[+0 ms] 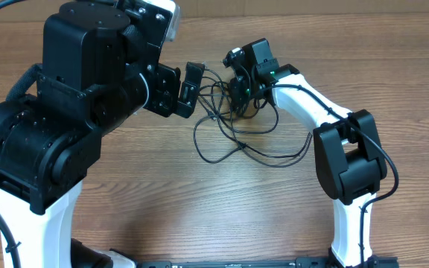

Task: Untangle cables

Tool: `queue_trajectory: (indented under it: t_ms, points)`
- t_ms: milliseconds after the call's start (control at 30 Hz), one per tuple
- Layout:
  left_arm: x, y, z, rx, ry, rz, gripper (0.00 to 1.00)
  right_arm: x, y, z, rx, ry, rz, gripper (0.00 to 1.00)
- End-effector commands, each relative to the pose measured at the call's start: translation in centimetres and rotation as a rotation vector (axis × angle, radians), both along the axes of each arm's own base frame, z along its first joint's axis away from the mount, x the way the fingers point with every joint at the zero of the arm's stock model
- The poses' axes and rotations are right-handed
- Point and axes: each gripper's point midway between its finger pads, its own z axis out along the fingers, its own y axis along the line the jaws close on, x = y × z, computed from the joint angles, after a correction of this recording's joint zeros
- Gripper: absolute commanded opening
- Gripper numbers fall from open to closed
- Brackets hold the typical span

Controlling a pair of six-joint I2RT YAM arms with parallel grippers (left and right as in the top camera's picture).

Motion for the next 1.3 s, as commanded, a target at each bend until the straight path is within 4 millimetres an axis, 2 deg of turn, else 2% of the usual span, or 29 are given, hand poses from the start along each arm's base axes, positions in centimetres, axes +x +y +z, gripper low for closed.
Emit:
queue_trajectory:
  t_ms: [0,33,67,133,167,200,233,267,300,333,367,433,500,600,667,833,967,1100,1167,1267]
  points:
    - [-0.2,0.6,0.4,0.002,-0.016,0.016,1.00,-0.2,1.0,3.1,0.064,-0.021,0.033,0.04]
    - [-0.2,0.6,0.4,0.002,-0.016,0.016,0.99,-0.4,0.9,4.6,0.070,-0.036,0.032,0.04]
    - [-0.2,0.5,0.5,0.000,-0.020,0.015,1.00,-0.9,0.8,8.2,0.089,-0.083,0.035,0.04]
    - [-0.1,0.5,0.6,-0.002,-0.024,0.016,1.00,-1.6,0.9,13.1,0.137,-0.157,0.051,0.04]
    - [0.0,0.5,0.7,-0.004,-0.029,0.016,1.00,-2.4,0.6,18.5,0.181,-0.258,0.059,0.04]
    - [0.0,0.5,0.7,-0.005,-0.030,0.015,1.00,-3.3,0.3,22.5,0.215,-0.338,0.057,0.04]
    - [0.0,0.4,0.8,-0.005,-0.031,0.016,1.00,-3.8,0.1,24.7,0.240,-0.377,0.048,0.04]
    - [0.1,0.4,0.8,-0.005,-0.031,0.016,1.00,-4.8,-0.3,27.8,0.278,-0.429,0.035,0.04]
    - [0.2,0.4,0.7,-0.005,-0.030,0.016,1.00,-6.4,-1.2,32.1,0.336,-0.494,-0.002,0.04]
    - [0.3,0.3,0.6,-0.004,-0.029,0.015,1.00,-7.6,-1.7,34.6,0.368,-0.535,-0.016,0.04]
    - [0.6,0.2,0.4,0.002,-0.024,0.013,1.00,-10.4,-2.9,39.2,0.417,-0.626,-0.015,0.04]
    - [1.1,-0.1,-0.1,0.018,-0.014,0.007,1.00,-13.9,-4.3,43.5,0.462,-0.726,-0.008,0.04]
    - [1.7,-0.2,-0.8,0.034,0.001,0.012,1.00,-16.7,-5.5,46.4,0.494,-0.801,-0.002,0.04]
    - [3.0,-0.8,-2.1,0.053,0.036,0.014,1.00,-20.4,-7.0,49.4,0.529,-0.887,0.004,0.04]
    - [3.8,-1.2,-3.2,0.067,0.064,0.013,1.00,-21.7,-8.1,50.4,0.529,-0.926,-0.022,0.04]
    - [4.6,-1.7,-4.3,0.082,0.095,0.011,1.00,-21.0,-12.0,50.8,0.443,-0.985,-0.212,0.04]
    - [3.9,-1.3,-3.3,0.068,0.068,0.012,1.00,-19.4,-14.8,50.6,0.386,-1.002,-0.306,0.04]
    - [2.6,-1.1,-2.1,0.042,0.046,-0.005,1.00,-16.3,-18.8,50.4,0.314,-1.034,-0.436,0.04]
    - [2.0,-0.8,-1.7,0.037,0.036,-0.005,1.00,-13.9,-21.4,50.1,0.272,-1.051,-0.511,0.04]
    - [1.4,-0.5,-1.2,0.031,0.024,-0.005,1.00,-10.0,-26.8,49.5,0.201,-1.091,-0.638,0.04]
